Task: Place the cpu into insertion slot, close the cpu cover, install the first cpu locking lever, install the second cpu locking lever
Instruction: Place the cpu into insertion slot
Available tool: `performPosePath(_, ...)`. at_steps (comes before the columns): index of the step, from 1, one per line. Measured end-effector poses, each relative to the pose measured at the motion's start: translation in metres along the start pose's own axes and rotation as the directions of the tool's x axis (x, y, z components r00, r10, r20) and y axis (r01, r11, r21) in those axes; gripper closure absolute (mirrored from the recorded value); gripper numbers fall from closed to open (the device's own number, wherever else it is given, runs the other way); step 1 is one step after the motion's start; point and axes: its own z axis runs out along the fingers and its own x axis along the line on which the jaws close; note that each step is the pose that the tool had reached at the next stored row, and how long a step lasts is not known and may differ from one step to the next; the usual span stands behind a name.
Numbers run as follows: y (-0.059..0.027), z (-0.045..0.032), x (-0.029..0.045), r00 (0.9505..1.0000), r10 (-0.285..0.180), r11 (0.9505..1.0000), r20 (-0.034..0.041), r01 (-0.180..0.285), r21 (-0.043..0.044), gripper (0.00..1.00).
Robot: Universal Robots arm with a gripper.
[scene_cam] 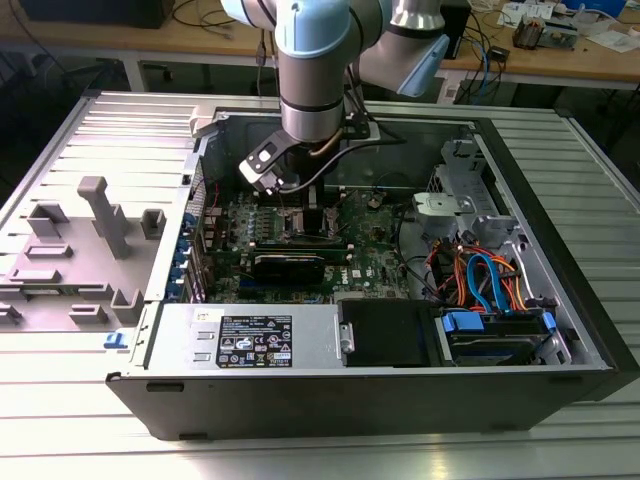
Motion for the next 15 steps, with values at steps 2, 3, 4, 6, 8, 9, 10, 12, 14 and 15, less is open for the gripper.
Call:
performPosePath(2, 0.0, 0.0007, 0.0001, 1.0, 0.0, 1.0, -0.0002, 0.0, -0.0001, 0.45)
performPosePath(3, 0.0, 0.0007, 0.0, 1.0, 0.0, 1.0, -0.0002, 0.0, -0.0002, 0.45)
performPosePath(4, 0.0, 0.0007, 0.0001, 1.0, 0.0, 1.0, -0.0006, 0.0, -0.0002, 0.45)
performPosePath(6, 0.0, 0.0007, 0.0001, 1.0, 0.0, 1.0, -0.0011, 0.0, -0.0003, 0.45)
performPosePath(8, 0.0, 0.0006, 0.0, 1.0, 0.002, 1.0, -0.0009, -0.002, -0.0001, 0.45)
performPosePath(9, 0.0, 0.0006, 0.0, 1.0, 0.003, 1.0, -0.0008, -0.003, -0.0001, 0.45)
performPosePath(10, 0.0, 0.0006, 0.0, 1.0, 0.005, 1.0, -0.0007, -0.005, -0.0001, 0.45)
performPosePath(12, 0.0, 0.0006, 0.0, 1.0, 0.007, 1.0, -0.0006, -0.007, 0.0, 0.45)
performPosePath(14, -0.0001, 0.0006, 0.0, 1.0, 0.007, 1.0, -0.0005, -0.007, 0.0, 0.45)
performPosePath(15, 0.0, 0.0001, 0.0001, 1.0, 0.007, 1.0, -0.0006, -0.007, -0.0003, 0.45)
